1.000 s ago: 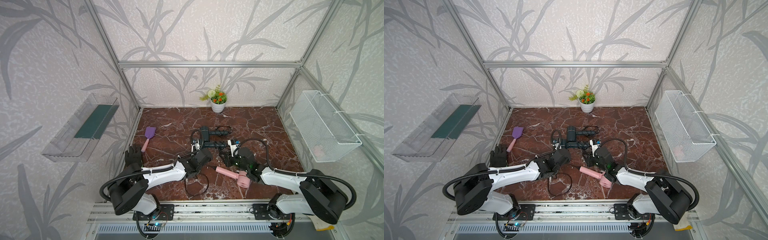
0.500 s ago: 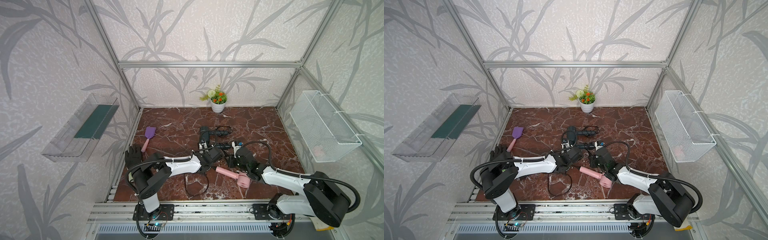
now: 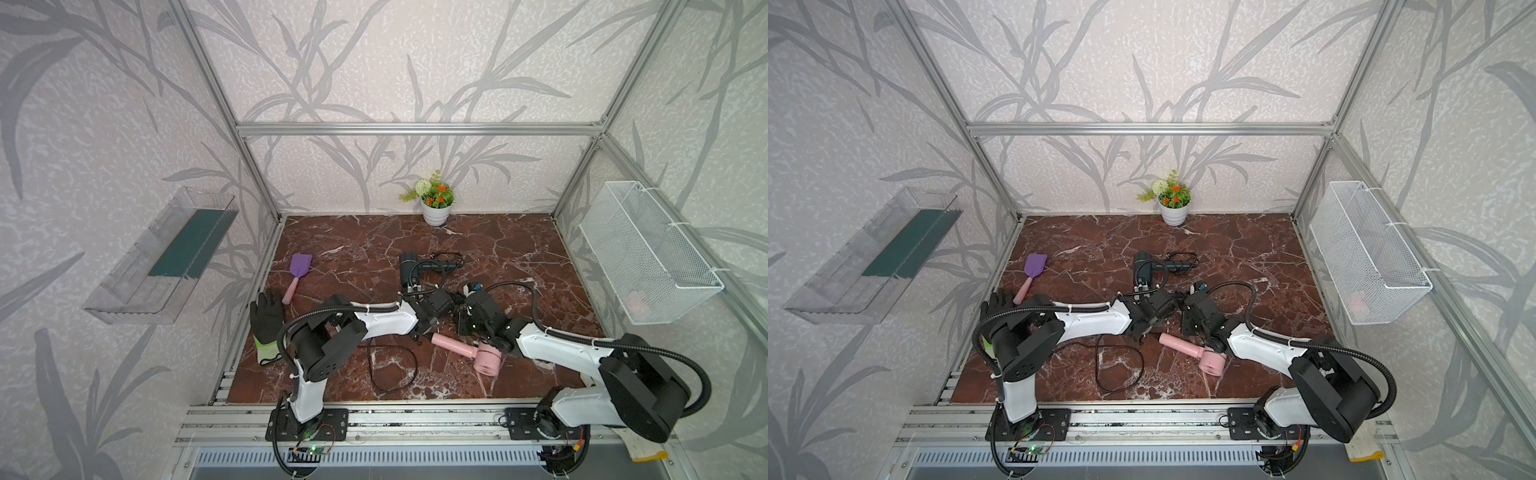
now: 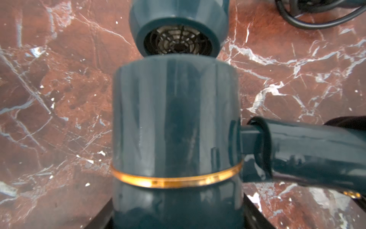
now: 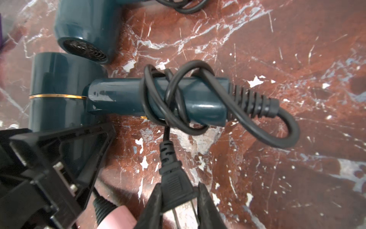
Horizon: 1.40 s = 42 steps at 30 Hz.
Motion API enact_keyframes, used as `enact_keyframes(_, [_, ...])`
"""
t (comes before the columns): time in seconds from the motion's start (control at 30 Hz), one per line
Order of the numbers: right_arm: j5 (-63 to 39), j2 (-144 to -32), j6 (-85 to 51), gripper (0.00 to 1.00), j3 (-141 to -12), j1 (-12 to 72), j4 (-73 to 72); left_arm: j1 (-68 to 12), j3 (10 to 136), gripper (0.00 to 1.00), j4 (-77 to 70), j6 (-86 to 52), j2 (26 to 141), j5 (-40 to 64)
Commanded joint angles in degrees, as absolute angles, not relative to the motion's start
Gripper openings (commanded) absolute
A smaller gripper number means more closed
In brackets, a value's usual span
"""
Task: Wrap the cord around the hair dryer
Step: Place the hair dryer at the center of the board.
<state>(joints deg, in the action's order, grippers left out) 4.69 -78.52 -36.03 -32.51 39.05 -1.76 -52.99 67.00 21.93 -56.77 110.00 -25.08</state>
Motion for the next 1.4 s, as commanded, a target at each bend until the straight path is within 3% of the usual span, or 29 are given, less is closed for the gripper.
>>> enact_keyframes(0.0, [5.06, -78.95, -36.21, 0.00, -35.29, 39.33, -0.01, -49.81, 68.05, 0.01, 29.65, -58.61, 112.79, -28.96])
enact_keyframes(0.43, [5.71, -83.81, -37.91, 0.06, -39.05, 39.20, 2.89, -46.73, 71.29, 0.08, 32.48, -56.58, 115.61, -24.31])
enact_keyframes(0.7, [5.27, -85.08, -37.92, 0.12, -39.89, 39.07, 3.16, -45.38, 72.62, 0.18, 33.48, -53.70, 115.01, -20.76])
enact_keyframes(0.83, [5.54, -84.56, -37.46, 0.16, -40.44, 39.02, 3.77, -44.93, 73.55, 0.38, 34.34, -52.06, 114.94, -18.34])
enact_keyframes(0.97, [5.54, -84.03, -36.98, 0.17, -40.70, 39.02, 4.07, -44.91, 73.85, 0.66, 35.39, -51.69, 114.31, -17.99])
enact_keyframes(1.07, [5.54, -83.77, -37.00, 0.17, -40.75, 39.02, 4.22, -44.75, 73.58, 0.99, 35.27, -51.42, 113.82, -17.26])
enact_keyframes(1.37, [5.32, -82.93, -35.25, 0.18, -40.76, 39.03, 4.01, -45.25, 71.34, 0.99, 34.36, -51.06, 110.17, -18.07])
